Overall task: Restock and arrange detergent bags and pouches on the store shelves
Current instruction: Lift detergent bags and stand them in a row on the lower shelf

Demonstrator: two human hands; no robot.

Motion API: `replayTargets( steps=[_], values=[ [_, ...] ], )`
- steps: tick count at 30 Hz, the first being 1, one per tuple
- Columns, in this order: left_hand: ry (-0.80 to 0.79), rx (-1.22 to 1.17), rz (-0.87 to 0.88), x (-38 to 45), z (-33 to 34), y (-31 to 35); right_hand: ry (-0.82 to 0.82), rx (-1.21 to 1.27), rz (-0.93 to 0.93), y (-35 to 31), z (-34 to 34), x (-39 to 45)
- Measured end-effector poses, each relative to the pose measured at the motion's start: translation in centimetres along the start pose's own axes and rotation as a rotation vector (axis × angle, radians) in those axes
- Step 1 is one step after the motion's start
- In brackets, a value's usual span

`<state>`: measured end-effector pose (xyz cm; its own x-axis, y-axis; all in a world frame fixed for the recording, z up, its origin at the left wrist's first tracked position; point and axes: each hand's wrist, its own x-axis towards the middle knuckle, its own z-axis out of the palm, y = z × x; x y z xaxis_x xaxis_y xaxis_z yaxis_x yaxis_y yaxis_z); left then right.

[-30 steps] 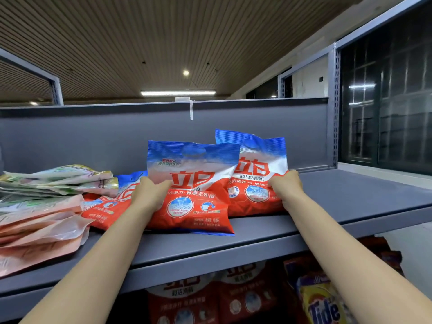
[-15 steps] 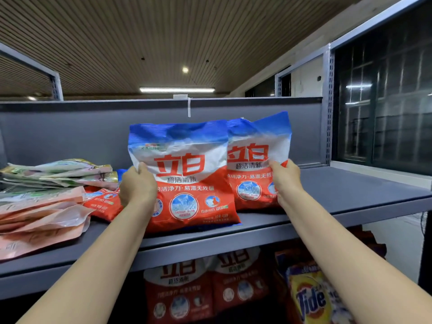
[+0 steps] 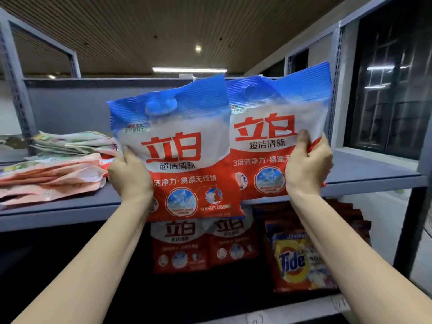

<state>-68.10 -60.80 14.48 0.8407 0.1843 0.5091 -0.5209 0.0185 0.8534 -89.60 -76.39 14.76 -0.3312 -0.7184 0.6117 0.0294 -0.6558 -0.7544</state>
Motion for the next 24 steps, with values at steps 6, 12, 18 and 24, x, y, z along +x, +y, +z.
replayTargets(
  steps=[6, 12, 18, 24],
  values=[
    [0.013, -0.004, -0.022, -4.2, -2.9, -3.4, -0.037, 0.036, 0.050, 2.6, -3.9, -1.8],
    [-0.001, 0.027, -0.099, -7.6, -5.4, -8.3, -0.091, -0.056, 0.105, 7.2, -6.8, -4.5],
    [0.013, 0.147, -0.198, -11.3, -7.2, -12.8, -0.224, -0.146, 0.178, 11.6, -8.4, -7.7],
    [-0.079, 0.430, -0.309, -13.4, -7.5, -16.8, -0.494, -0.178, 0.359, 15.9, -7.8, -9.9]
  ],
)
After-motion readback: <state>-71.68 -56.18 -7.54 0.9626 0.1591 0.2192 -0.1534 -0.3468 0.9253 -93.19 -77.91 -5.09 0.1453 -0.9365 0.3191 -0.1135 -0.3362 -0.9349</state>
